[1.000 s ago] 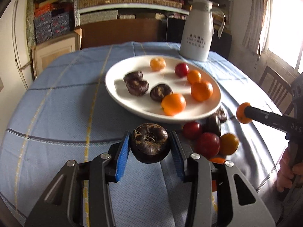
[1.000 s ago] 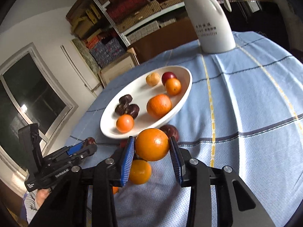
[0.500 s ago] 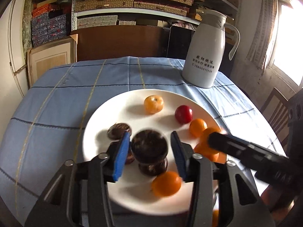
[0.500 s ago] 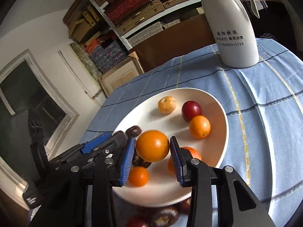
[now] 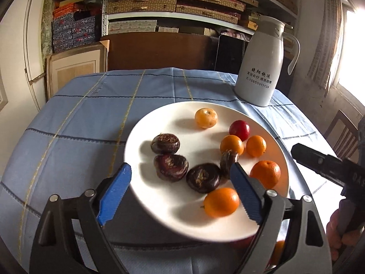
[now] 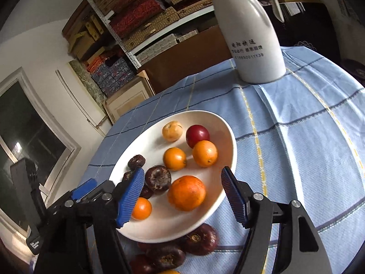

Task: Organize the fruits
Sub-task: 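Lower both fruits onto the white plate and open both tools, then withdraw both tools from the plate toward the remaining fruit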

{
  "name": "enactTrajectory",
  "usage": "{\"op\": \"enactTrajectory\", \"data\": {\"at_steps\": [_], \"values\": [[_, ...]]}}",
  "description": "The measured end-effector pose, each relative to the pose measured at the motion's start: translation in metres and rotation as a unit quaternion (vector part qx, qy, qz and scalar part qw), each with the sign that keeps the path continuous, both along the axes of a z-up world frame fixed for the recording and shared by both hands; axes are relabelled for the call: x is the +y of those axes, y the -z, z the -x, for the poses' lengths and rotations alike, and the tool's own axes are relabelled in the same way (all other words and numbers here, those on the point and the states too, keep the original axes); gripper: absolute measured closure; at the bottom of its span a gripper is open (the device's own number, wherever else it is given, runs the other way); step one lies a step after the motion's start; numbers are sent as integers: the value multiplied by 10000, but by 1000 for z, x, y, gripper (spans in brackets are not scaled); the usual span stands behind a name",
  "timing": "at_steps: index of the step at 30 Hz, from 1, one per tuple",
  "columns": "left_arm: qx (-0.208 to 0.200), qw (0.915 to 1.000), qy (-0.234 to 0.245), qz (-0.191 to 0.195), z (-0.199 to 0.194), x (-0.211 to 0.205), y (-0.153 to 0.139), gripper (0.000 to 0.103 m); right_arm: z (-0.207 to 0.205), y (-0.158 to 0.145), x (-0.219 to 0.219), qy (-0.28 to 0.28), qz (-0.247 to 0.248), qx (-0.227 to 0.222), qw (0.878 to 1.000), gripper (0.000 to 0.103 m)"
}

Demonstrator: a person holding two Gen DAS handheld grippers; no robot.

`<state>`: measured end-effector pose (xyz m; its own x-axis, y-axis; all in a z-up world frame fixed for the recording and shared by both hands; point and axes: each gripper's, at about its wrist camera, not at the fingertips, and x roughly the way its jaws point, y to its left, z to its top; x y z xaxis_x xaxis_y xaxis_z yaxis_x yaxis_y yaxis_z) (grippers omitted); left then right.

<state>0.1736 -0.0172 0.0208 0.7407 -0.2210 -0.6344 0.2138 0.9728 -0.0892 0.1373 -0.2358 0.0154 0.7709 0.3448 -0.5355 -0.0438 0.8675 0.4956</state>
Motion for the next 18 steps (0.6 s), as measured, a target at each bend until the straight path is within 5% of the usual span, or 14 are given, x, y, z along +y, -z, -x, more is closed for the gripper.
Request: {"op": "enactTrajectory", "data": {"at_steps": [10, 18], "values": [[53, 9998, -152, 105, 50, 26, 10, 7, 40, 33, -13, -250, -494, 582, 9968, 32], [352, 9983, 38, 457, 77, 40, 23, 7, 63, 38, -6, -664, -783, 515, 9934, 33]]}}
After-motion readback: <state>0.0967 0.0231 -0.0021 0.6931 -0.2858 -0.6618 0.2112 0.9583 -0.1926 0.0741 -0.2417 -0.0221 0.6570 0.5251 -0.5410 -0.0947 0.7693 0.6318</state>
